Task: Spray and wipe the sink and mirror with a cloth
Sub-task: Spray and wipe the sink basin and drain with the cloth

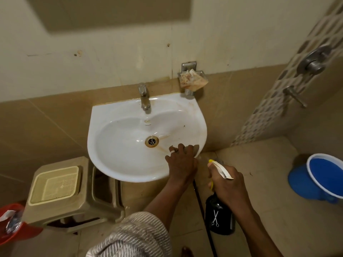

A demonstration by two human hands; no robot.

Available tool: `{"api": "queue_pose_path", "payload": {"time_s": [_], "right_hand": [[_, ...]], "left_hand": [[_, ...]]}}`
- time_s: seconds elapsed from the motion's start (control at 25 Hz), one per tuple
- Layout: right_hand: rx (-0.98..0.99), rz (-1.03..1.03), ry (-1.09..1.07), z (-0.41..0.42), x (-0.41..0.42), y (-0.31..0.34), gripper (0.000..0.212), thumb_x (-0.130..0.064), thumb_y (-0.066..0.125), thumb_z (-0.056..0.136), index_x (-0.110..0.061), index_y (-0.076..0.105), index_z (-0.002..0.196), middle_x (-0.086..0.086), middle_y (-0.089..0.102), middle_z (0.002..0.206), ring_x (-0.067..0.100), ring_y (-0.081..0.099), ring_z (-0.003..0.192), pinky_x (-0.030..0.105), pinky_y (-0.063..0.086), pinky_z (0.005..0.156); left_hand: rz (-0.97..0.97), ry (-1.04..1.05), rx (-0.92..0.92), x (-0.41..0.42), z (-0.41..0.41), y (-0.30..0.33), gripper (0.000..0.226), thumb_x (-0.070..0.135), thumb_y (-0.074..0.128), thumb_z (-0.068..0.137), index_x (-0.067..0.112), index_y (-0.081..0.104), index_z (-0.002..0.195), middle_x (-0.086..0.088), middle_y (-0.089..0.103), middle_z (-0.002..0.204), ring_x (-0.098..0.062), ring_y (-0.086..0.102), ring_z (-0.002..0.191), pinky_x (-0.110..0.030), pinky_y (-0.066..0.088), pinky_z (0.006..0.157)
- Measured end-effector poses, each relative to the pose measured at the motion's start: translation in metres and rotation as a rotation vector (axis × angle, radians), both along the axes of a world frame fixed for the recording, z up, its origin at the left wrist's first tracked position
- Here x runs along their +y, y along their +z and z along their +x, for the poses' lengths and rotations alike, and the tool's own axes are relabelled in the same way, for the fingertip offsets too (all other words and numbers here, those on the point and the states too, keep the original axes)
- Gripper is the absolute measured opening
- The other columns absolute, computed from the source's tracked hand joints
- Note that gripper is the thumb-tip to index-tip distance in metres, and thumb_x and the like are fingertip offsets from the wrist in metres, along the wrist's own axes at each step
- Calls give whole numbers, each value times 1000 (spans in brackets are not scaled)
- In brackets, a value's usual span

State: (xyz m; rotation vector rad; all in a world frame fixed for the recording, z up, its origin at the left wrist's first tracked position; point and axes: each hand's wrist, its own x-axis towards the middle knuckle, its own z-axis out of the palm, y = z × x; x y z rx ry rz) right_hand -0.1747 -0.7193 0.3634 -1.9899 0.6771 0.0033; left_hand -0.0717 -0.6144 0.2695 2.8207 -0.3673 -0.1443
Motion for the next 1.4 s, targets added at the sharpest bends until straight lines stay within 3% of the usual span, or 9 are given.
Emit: {"api": "queue_pose_path", "payload": {"time_s": [0.08, 0.2, 0.4, 0.52, 0.68, 0.88, 1.04, 1.24, 1.4], "right_hand": [[-18, 5, -8, 2, -4, 0, 48, -41, 58, 100, -11, 69, 65, 9, 73, 59, 16, 69, 53, 21, 50, 50], [-69, 13, -63, 9, -4, -1, 46, -41, 57, 100, -13, 71, 66, 6, 74, 60, 15, 69, 54, 30, 55, 56], [-171, -2, -116, 17, -10, 0, 48, -38, 58, 101, -13, 71, 61, 8, 72, 57, 21, 73, 60, 42, 58, 69], [-186, 61, -115, 22, -15, 10, 45, -36, 58, 100, -12, 74, 65, 10, 74, 61, 21, 73, 60, 44, 59, 70], [-112, 16, 49, 26, 6, 14, 41, -39, 58, 101, -16, 75, 72, 1, 76, 67, 16, 71, 62, 38, 55, 66], [22, 177, 119, 45, 59, -5, 35, -37, 63, 96, -11, 75, 77, 10, 78, 72, 18, 70, 62, 31, 53, 65], [49, 89, 123, 59, 80, -22, 45, -38, 59, 95, 0, 70, 74, 19, 73, 70, 28, 70, 67, 40, 53, 63], [164, 69, -5, 60, 75, -43, 50, -63, 51, 83, -16, 67, 82, 6, 69, 87, 27, 68, 88, 32, 46, 67], [209, 50, -173, 60, 70, -56, 54, -75, 45, 75, -25, 62, 81, 12, 71, 93, 28, 67, 90, 37, 52, 79]], "left_hand": [[-37, -30, -25, -6, 6, 3, 47, 36, 39, 84, 13, 59, 119, -20, 60, 113, -52, 56, 110, -58, 51, 75], [8, -60, -20, -20, 18, 0, 45, 26, 32, 99, 11, 41, 140, -22, 45, 135, -51, 39, 130, -58, 44, 92], [-45, -146, -118, -53, 45, -3, 45, 8, 53, 90, 5, 45, 135, -23, 51, 125, -53, 54, 109, -54, 52, 70], [-181, -348, -3, -41, 60, 6, 43, 16, 52, 95, 14, 47, 138, -16, 43, 134, -42, 42, 117, -53, 45, 88], [-388, -192, -33, 27, 76, -1, 38, 26, 47, 91, 23, 52, 128, -10, 46, 127, -35, 47, 109, -50, 49, 83], [-251, 145, 283, 144, 90, -46, 41, 39, 42, 89, 29, 51, 128, -8, 43, 123, -36, 48, 110, -52, 49, 93], [-189, 49, 395, 142, 91, -63, 46, 19, 43, 99, 26, 43, 144, -11, 37, 136, -38, 33, 125, -54, 37, 104], [-183, -81, 420, 90, 105, -87, 51, 23, 44, 101, 33, 28, 149, -11, 20, 148, -44, 37, 128, -57, 40, 101], [-166, -82, 363, 57, 123, -94, 57, 28, 44, 101, 20, 21, 153, -14, 23, 145, -43, 42, 123, -54, 46, 93]]}}
